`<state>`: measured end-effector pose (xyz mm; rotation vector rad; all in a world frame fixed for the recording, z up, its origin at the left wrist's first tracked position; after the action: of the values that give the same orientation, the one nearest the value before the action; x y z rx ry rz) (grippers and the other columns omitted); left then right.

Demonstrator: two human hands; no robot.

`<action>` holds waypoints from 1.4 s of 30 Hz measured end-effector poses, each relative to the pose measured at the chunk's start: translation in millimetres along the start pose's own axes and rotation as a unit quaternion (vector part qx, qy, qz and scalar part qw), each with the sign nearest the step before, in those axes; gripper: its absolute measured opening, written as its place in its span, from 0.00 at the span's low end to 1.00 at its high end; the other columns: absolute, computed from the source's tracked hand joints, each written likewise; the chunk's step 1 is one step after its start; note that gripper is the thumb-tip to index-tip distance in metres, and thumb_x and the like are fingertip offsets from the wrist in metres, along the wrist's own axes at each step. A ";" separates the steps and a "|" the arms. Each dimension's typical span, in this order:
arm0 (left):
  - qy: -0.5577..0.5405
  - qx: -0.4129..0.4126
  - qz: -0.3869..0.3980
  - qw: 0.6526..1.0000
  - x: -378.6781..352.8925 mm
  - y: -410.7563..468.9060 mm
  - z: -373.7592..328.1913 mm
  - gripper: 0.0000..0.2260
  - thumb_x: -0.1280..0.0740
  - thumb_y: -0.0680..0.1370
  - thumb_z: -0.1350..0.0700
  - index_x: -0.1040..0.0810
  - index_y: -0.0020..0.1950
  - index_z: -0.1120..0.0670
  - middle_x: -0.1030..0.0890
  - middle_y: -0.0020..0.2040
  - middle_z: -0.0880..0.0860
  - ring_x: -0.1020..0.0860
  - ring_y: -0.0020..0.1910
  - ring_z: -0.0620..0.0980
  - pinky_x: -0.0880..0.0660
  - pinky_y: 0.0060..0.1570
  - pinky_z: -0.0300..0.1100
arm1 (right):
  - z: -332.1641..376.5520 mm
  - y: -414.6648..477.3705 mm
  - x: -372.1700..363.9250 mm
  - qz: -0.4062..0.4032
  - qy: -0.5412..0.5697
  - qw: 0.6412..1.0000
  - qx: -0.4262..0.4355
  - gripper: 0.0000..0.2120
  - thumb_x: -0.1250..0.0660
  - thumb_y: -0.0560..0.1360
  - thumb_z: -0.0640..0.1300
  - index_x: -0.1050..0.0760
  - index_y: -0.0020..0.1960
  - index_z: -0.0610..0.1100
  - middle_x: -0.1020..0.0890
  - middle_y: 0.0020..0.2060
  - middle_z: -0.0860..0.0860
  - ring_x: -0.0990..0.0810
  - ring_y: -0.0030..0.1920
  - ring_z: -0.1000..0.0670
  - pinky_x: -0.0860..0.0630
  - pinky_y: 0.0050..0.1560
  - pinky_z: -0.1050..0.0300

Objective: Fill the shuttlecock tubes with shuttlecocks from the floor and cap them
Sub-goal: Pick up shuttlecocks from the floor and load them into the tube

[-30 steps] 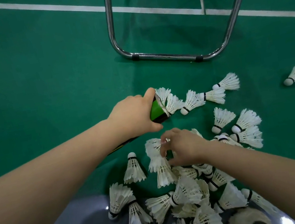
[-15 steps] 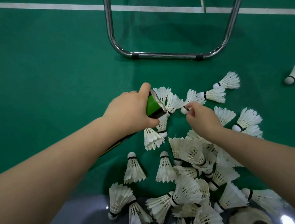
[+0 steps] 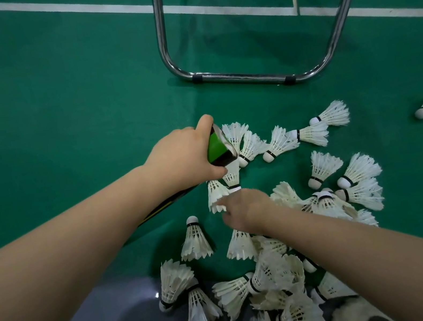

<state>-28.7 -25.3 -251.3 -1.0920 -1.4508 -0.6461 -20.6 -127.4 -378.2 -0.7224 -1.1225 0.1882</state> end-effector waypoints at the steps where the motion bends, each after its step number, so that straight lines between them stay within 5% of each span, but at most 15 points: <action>1: 0.000 0.000 -0.001 1.000 0.1 -0.2 1.0 0.32 0.30 0.68 0.41 0.39 0.63 0.54 0.26 0.41 0.53 0.27 0.40 0.55 0.29 0.35 0.45 | -0.7 2.9 -1.4 -0.007 0.092 0.995 -0.040 0.18 0.46 0.79 0.47 0.32 0.67 0.46 0.26 0.64 0.44 0.26 0.61 0.41 0.28 0.58 0.51; 3: -0.003 0.001 -0.003 1.000 0.8 -0.4 3.1 0.32 0.30 0.69 0.41 0.39 0.63 0.54 0.26 0.41 0.53 0.27 0.40 0.55 0.29 0.35 0.45 | -7.0 7.9 -5.5 -0.026 0.323 0.939 -0.114 0.18 0.44 0.79 0.47 0.30 0.64 0.40 0.24 0.61 0.40 0.25 0.61 0.39 0.27 0.59 0.49; 6: -0.008 0.005 -0.005 1.000 1.9 -0.4 6.0 0.33 0.29 0.68 0.41 0.40 0.64 0.54 0.26 0.40 0.53 0.27 0.39 0.55 0.29 0.34 0.45 | -13.6 14.2 -19.7 -0.020 0.685 0.697 -0.209 0.21 0.40 0.78 0.49 0.33 0.68 0.39 0.29 0.67 0.42 0.28 0.66 0.42 0.28 0.60 0.49; 8: -0.008 0.006 -0.004 1.000 1.7 -0.6 6.6 0.33 0.30 0.68 0.40 0.40 0.64 0.54 0.26 0.41 0.53 0.27 0.39 0.54 0.30 0.34 0.45 | -15.1 15.3 -22.0 -0.026 0.785 0.569 -0.244 0.21 0.38 0.78 0.51 0.33 0.68 0.44 0.30 0.67 0.45 0.30 0.67 0.46 0.28 0.58 0.46; 10: -0.009 0.004 -0.003 1.000 0.8 -1.1 6.3 0.33 0.30 0.68 0.41 0.40 0.65 0.54 0.25 0.41 0.53 0.27 0.39 0.54 0.30 0.34 0.45 | -17.9 18.4 -25.3 -0.030 0.822 0.500 -0.272 0.19 0.35 0.76 0.53 0.29 0.63 0.46 0.27 0.61 0.48 0.27 0.63 0.48 0.25 0.51 0.44; 13: -0.011 0.004 -0.004 1.000 1.3 -2.6 7.1 0.33 0.30 0.68 0.41 0.40 0.65 0.54 0.25 0.42 0.54 0.27 0.40 0.55 0.29 0.34 0.45 | -18.1 26.0 -30.4 -0.041 0.832 0.466 -0.298 0.13 0.33 0.76 0.49 0.27 0.56 0.43 0.23 0.53 0.47 0.24 0.52 0.48 0.25 0.45 0.47; 15: -0.013 0.004 -0.008 1.000 2.5 -3.3 9.2 0.33 0.30 0.68 0.41 0.40 0.65 0.54 0.24 0.43 0.54 0.27 0.41 0.55 0.28 0.35 0.45 | -22.3 29.1 -32.0 -0.070 0.825 0.463 -0.317 0.05 0.35 0.76 0.42 0.27 0.48 0.41 0.22 0.51 0.45 0.24 0.47 0.48 0.26 0.44 0.51; 17: -0.015 0.007 -0.012 1.000 3.6 -4.0 13.0 0.33 0.30 0.68 0.42 0.40 0.66 0.54 0.24 0.44 0.54 0.27 0.41 0.55 0.29 0.36 0.45 | -28.4 31.6 -27.1 -0.102 0.811 0.486 -0.309 0.08 0.40 0.78 0.39 0.31 0.39 0.42 0.24 0.45 0.44 0.25 0.41 0.49 0.27 0.43 0.54; 21: -0.016 0.014 -0.014 1.000 3.9 -3.0 18.1 0.32 0.30 0.68 0.41 0.39 0.64 0.54 0.24 0.44 0.54 0.27 0.40 0.55 0.30 0.35 0.45 | -56.3 24.5 5.3 -0.232 0.668 0.658 -0.260 0.12 0.45 0.79 0.42 0.34 0.37 0.45 0.31 0.33 0.51 0.29 0.37 0.48 0.30 0.46 0.55; 23: -0.015 0.018 -0.006 1.000 3.0 -2.1 17.8 0.32 0.30 0.69 0.41 0.39 0.64 0.54 0.25 0.43 0.53 0.28 0.39 0.55 0.31 0.35 0.45 | -75.1 8.3 28.4 -0.315 0.567 0.717 -0.256 0.13 0.46 0.80 0.45 0.33 0.39 0.43 0.32 0.32 0.51 0.32 0.34 0.50 0.33 0.36 0.58; 30: -0.001 0.018 0.012 1.000 -5.6 -1.9 7.9 0.32 0.30 0.68 0.41 0.40 0.63 0.53 0.26 0.43 0.53 0.28 0.41 0.55 0.31 0.35 0.45 | -97.3 -52.7 117.6 -0.533 0.474 0.696 -0.077 0.16 0.45 0.80 0.43 0.37 0.33 0.49 0.35 0.28 0.54 0.39 0.28 0.59 0.40 0.31 0.64; 33: -0.003 0.019 0.013 1.000 -5.4 1.4 4.4 0.30 0.30 0.68 0.41 0.39 0.61 0.53 0.25 0.43 0.53 0.27 0.40 0.55 0.30 0.34 0.45 | -73.5 -61.6 137.8 -0.500 0.438 0.747 0.023 0.13 0.43 0.77 0.43 0.33 0.34 0.46 0.34 0.27 0.53 0.38 0.27 0.59 0.40 0.29 0.65; 38: -0.010 0.008 0.000 1.000 0.2 5.5 -7.7 0.28 0.29 0.68 0.42 0.39 0.58 0.53 0.27 0.40 0.52 0.25 0.39 0.56 0.28 0.33 0.45 | -33.3 -52.2 130.2 -0.330 0.400 0.850 0.092 0.15 0.40 0.76 0.44 0.30 0.32 0.41 0.33 0.26 0.52 0.36 0.30 0.56 0.39 0.33 0.58; 42: -0.005 0.004 0.003 1.000 0.3 4.5 -11.7 0.29 0.30 0.68 0.42 0.39 0.58 0.54 0.27 0.40 0.53 0.25 0.41 0.57 0.28 0.35 0.46 | -20.5 -46.6 122.8 -0.206 0.499 0.836 0.103 0.16 0.40 0.78 0.46 0.23 0.41 0.33 0.25 0.33 0.47 0.27 0.33 0.56 0.30 0.39 0.60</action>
<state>-19.4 -33.6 -249.6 -1.0928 -1.4570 -0.6311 42.1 -112.3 -261.9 -0.2738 -0.2117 -0.4064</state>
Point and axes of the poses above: each hand's wrist, its own y-axis towards the middle knuckle, its own x-axis out of the back of the hand, z = x × y, the point moved 8 cm from there along y, towards the middle knuckle
